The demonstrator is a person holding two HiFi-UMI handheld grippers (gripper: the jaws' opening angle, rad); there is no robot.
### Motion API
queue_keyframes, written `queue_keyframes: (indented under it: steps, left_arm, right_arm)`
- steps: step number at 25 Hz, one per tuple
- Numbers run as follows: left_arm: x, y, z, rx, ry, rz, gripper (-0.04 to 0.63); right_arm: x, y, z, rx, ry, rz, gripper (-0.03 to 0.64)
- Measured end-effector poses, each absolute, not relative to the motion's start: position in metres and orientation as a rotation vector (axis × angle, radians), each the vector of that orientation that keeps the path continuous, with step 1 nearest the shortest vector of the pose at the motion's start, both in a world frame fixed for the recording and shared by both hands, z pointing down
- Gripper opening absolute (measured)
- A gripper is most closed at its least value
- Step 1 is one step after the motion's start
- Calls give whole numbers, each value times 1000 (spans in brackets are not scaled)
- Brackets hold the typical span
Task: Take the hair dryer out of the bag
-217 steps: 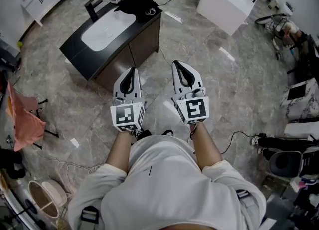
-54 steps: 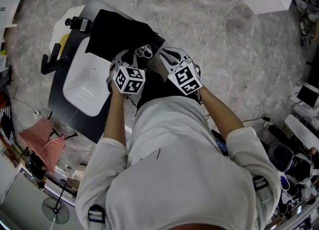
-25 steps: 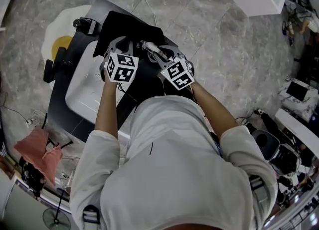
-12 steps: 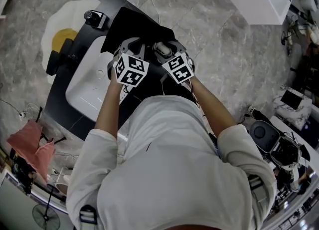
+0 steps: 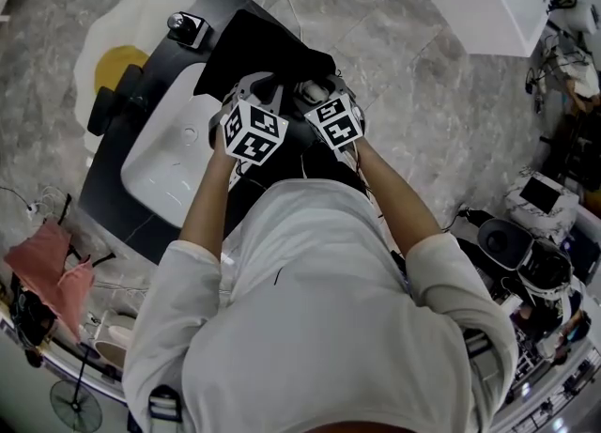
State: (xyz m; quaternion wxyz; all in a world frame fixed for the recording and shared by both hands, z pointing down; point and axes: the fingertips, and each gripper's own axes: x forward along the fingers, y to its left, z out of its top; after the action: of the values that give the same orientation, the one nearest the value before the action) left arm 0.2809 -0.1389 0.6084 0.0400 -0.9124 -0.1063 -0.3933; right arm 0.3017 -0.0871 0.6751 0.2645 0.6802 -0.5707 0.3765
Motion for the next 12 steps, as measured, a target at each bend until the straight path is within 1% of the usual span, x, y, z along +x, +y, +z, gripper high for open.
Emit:
queue_keyframes:
  steps: [5,7,10,12]
  left_arm:
    - [279,-139,614,-2817,-339,-1215,54]
    - [278,-141,616,-2821,-331,-1218,54]
    - [275,-144,617,-2824,-319,-1223,54]
    - [273,-144,615,-2825,-316,-1227,54]
  right_arm:
    - [299,-89,689,1797,-1548,1012,322]
    - [296,-89,693,1750,-1548,985,310]
    - [295,-88,691,1713,-1561,952,273]
    - [294,-87,689,1710,-1573,962,267]
